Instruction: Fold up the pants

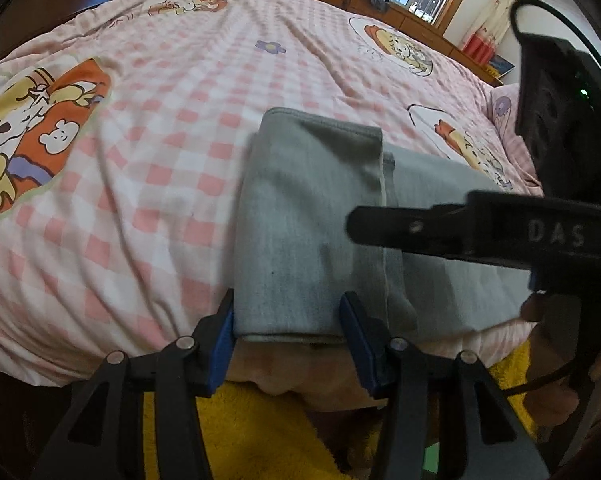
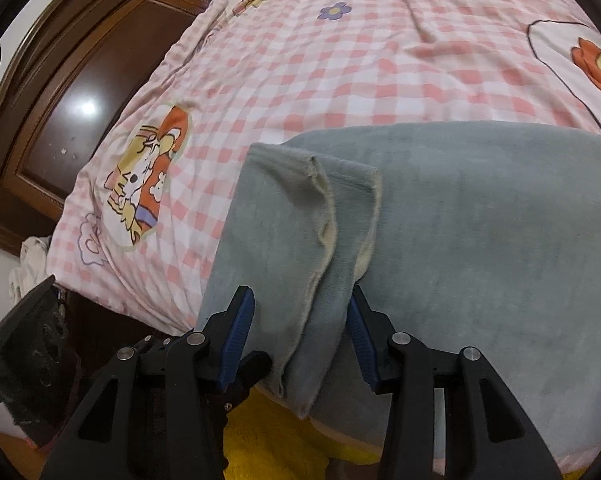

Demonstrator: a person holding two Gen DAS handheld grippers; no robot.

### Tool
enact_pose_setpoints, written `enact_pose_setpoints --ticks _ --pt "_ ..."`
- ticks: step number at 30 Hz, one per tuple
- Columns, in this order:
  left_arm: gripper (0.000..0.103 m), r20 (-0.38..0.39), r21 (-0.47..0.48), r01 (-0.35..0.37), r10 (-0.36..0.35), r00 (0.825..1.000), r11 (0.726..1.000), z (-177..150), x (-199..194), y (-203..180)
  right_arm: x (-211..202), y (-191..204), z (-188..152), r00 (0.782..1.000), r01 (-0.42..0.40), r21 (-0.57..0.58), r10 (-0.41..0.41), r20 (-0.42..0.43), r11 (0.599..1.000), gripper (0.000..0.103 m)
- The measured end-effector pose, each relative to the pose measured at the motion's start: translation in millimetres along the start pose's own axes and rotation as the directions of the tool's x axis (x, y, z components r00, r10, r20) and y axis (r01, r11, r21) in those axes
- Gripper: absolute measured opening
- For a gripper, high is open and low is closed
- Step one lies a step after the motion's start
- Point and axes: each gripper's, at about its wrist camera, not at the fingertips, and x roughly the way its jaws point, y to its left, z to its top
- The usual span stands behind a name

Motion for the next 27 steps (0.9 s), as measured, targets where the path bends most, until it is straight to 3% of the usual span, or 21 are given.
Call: enact_pose_setpoints --ticks 3,7,10,16,27 --pt "0.053 -0.004 -0.010 0.003 -0.003 1.000 1.000 1 0 2 5 3 0 1.000 0.018 -0.013 -0.018 0.007 1.000 0.047" --pt "0.053 0.007 -0.007 -0.013 0.013 1.000 1.000 1 -4 1 5 8 1 1.000 0.014 -0.036 -0.014 0.015 0.999 0.014" --pt "0.053 0.019 -0.013 -0.013 0.014 1.000 1.000 0 -10 3 -1 7 2 0.999 -0.020 -0.037 0.021 0.035 0.999 0.007" --pt "0.053 0.060 -0.017 -0.001 0.002 0.998 1.000 3 -25 4 -26 12 7 0.995 -0.068 -0.062 0.072 0.075 0.996 0.006" --pt "0.055 0.106 -0.036 -0.025 0.029 0.994 0.999 8 -46 10 -94 20 8 0.984 -0.042 -0.137 0.065 0.168 0.990 0.006"
